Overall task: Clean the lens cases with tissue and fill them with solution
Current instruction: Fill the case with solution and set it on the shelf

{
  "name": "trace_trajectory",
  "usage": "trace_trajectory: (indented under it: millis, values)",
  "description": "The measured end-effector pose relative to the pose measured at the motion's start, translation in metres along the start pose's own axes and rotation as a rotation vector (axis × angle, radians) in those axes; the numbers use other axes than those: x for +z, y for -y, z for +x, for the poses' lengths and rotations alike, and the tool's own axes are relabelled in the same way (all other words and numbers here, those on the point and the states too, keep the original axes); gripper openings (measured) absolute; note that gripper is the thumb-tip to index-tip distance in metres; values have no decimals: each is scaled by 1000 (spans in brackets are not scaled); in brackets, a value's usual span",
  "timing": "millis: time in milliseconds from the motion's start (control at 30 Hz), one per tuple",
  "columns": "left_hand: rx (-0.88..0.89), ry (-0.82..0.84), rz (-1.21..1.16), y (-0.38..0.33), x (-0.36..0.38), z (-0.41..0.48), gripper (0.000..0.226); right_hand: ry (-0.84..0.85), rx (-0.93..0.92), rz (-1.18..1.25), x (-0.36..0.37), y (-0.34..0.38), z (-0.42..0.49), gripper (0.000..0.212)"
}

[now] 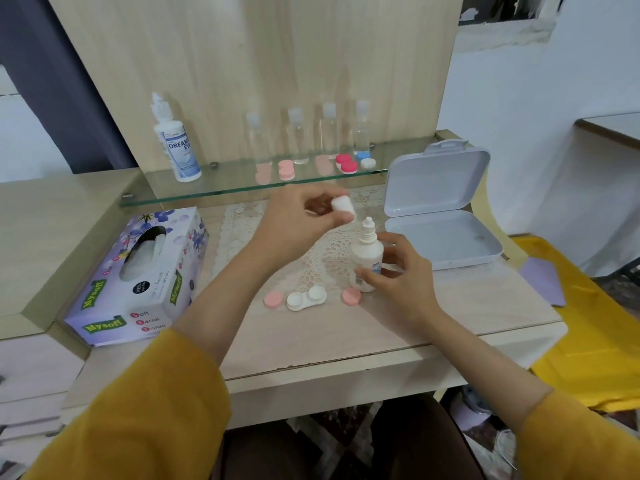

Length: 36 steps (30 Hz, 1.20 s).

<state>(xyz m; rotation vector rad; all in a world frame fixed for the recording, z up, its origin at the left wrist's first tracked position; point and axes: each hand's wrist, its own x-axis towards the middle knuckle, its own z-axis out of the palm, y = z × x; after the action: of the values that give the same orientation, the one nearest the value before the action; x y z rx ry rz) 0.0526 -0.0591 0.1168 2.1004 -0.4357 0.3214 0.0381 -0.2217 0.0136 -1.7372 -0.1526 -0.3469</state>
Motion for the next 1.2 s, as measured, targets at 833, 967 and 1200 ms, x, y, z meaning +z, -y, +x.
trace_trajectory:
  millis: [833,967,1200]
  values:
    - [-18,441,219,-10,20,32,40,15,8,5,-2,-4,3,49]
    - [-1,456,251,-12,24,31,41,15,10,3,-2,-3,3,49]
    - [13,225,246,-10,30,31,32,20,24,23,-3,-3,3,47]
